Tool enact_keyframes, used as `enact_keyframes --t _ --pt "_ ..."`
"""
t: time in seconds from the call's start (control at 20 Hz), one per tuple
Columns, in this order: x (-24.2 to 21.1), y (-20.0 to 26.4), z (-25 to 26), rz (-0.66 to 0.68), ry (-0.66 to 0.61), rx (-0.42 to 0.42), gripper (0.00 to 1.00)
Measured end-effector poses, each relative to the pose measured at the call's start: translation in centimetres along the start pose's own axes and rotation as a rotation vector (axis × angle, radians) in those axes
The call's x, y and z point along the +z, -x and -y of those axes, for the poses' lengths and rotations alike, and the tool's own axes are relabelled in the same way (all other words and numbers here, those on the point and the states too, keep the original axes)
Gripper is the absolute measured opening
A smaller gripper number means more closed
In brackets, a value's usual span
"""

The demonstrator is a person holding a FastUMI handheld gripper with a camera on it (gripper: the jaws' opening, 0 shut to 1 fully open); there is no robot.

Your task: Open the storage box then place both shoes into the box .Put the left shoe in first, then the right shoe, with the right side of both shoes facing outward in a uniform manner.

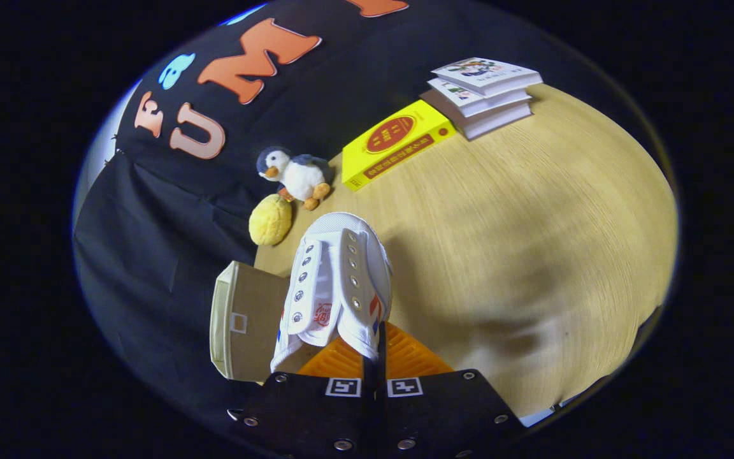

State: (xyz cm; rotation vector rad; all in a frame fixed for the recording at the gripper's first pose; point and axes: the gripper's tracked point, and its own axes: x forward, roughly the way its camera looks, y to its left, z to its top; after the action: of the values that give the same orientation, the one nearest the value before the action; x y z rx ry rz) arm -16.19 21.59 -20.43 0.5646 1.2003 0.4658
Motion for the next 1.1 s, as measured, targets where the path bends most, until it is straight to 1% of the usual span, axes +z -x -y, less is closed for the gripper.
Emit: enact_keyframes --t 0.15,0.35,0.55,0.75,0.85,0.95,1.1 --pt "0.4 -0.1 -5.4 0.007 0.051 0.026 0.01" --pt "0.4 -0.5 -12.2 0.03 0.133 0.035 0.01" --pt "-1.1 -2.8 -18.1 0.01 0.179 0.047 0.01" --pt "-4.9 -5.5 -21.8 -0.067 0.189 0.029 0.01" --pt "-5.8 -7.7 -22.7 -0.094 0.204 -0.005 0.01" --pt "-6.2 -8.9 -23.7 -0.082 0.232 -0.036 0.02" --pt "-7.8 -9.6 -25.0 -0.114 0.217 -0.054 0.03"
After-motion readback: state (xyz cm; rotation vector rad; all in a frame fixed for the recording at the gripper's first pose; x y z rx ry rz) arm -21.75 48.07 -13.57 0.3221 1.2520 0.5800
